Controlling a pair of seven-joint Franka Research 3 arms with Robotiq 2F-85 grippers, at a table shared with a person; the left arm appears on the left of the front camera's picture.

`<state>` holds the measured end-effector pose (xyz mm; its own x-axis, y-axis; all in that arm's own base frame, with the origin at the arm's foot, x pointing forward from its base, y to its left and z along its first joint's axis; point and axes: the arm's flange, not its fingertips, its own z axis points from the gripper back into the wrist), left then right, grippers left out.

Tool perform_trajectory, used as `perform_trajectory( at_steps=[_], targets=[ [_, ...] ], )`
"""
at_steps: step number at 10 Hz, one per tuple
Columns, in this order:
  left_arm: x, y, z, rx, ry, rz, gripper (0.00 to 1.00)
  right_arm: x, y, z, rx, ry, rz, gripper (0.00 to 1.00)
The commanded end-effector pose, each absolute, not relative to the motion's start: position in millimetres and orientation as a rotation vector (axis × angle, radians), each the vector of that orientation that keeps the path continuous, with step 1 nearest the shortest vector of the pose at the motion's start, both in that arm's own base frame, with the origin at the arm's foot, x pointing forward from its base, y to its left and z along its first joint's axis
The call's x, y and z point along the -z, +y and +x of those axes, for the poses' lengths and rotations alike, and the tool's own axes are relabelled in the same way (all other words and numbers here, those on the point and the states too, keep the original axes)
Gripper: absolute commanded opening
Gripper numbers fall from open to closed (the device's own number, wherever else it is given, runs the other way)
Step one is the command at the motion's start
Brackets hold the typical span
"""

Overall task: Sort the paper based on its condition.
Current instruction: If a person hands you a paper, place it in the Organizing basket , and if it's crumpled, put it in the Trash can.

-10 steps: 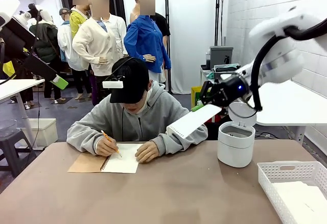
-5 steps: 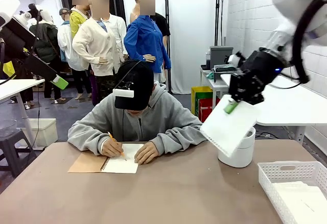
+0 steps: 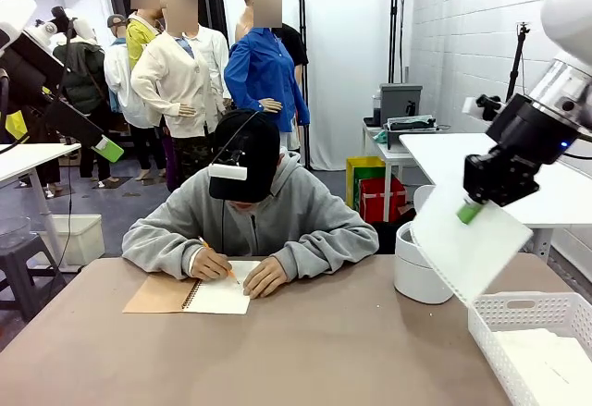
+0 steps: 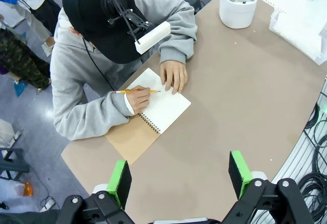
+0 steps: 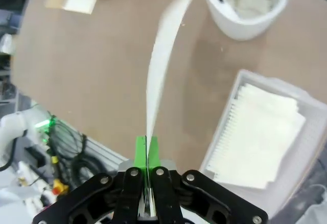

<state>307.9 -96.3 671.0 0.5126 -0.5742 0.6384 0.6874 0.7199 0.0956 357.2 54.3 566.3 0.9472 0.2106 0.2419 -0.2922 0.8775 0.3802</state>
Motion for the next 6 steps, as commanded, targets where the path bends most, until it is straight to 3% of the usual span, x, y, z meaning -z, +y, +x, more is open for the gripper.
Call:
perform_trajectory(
  at_steps=[1, 6],
  targets=[
    [-671, -95, 308, 0.764, -0.699, -0.186, 1.00, -550, 28, 357, -0.208, -0.139, 0.350, 0.00],
    [-671, -95, 308, 0.764, -0.699, -0.186, 1.00, -495, -27, 354, -0.012, 0.025, 0.327, 0.00]
  ],
)
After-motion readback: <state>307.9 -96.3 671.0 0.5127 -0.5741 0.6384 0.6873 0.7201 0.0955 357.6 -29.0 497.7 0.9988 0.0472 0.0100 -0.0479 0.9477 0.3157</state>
